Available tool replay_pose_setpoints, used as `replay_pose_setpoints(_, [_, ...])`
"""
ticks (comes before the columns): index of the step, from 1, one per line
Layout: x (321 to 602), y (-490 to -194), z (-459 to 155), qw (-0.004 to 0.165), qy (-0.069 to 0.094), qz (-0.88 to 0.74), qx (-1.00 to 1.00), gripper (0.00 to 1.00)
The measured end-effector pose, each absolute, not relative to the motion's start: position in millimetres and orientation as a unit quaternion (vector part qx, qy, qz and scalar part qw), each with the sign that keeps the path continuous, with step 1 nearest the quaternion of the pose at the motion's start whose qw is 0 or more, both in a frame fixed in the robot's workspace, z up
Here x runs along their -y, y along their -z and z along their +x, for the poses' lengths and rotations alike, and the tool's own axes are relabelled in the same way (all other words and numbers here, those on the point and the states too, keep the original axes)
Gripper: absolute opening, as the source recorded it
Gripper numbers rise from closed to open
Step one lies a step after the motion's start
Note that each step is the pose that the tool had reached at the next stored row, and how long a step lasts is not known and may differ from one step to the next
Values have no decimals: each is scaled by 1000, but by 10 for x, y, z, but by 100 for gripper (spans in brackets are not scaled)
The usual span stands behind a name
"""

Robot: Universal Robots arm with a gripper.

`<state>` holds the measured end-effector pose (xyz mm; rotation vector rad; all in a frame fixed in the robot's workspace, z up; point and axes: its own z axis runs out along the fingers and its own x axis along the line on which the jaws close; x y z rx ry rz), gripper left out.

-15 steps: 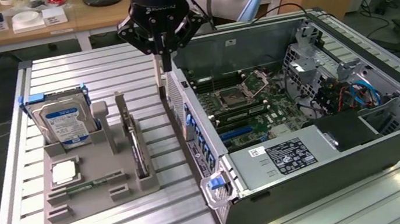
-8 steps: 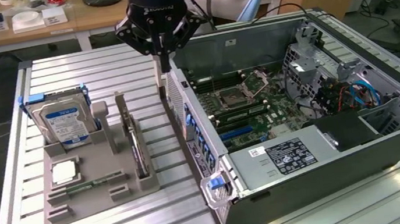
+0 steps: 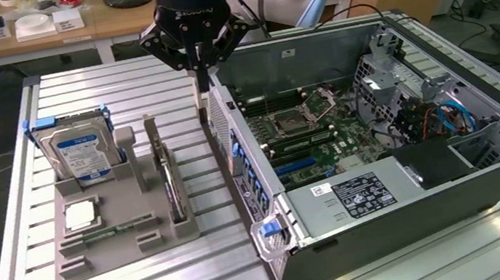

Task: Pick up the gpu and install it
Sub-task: 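Reach for the gpu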

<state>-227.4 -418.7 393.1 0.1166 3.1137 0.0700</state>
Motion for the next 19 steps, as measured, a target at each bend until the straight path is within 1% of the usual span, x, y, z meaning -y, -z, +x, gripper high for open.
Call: replay_pose_setpoints(19, [4233, -3930, -2387, 12, -22, 37, -999, 11])
